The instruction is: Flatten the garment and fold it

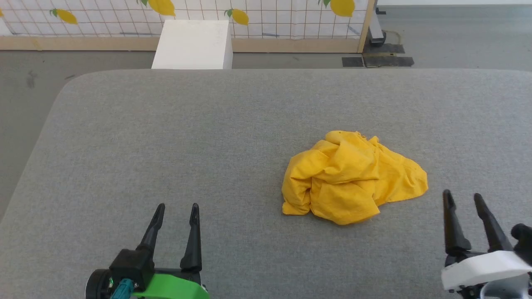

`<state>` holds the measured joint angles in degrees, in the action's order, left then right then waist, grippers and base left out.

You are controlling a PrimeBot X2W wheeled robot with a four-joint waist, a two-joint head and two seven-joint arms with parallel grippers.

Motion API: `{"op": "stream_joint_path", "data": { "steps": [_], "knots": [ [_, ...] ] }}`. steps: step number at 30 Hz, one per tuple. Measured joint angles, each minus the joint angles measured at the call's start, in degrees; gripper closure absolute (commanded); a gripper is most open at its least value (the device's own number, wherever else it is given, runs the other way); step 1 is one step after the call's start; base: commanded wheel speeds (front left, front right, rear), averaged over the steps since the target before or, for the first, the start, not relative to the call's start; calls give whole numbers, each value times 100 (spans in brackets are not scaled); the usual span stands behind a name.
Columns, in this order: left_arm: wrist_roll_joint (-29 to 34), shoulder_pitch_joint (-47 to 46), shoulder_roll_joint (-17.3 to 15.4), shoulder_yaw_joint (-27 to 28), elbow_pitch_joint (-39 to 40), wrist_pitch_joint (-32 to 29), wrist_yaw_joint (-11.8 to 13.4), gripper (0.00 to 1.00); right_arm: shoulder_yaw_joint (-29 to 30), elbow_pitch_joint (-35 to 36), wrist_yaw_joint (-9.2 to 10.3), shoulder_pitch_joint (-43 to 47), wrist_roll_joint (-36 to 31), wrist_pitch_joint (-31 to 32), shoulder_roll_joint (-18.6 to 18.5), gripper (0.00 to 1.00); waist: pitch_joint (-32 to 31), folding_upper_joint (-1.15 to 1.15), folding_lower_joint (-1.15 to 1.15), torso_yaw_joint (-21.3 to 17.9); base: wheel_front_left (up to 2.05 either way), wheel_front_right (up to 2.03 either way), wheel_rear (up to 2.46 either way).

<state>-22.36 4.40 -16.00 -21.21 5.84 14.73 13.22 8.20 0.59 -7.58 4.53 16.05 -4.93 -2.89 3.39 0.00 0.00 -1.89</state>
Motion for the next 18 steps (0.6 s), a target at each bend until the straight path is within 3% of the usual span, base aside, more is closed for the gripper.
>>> {"op": "stream_joint_path", "data": {
  "steps": [8,12,18],
  "knots": [
    [331,-27,348,360,-96,0,-420,0,581,-83,0,-840,87,671,-5,0,164,0,0,117,0,0,0],
    [425,-38,465,488,-155,0,-564,0,633,70,0,-1513,-237,1438,-22,0,345,0,0,137,0,0,0],
    [653,-232,681,572,-205,0,-770,0,567,-86,1,-2225,-125,2714,-346,0,710,0,0,192,0,0,0]
  ]
}}
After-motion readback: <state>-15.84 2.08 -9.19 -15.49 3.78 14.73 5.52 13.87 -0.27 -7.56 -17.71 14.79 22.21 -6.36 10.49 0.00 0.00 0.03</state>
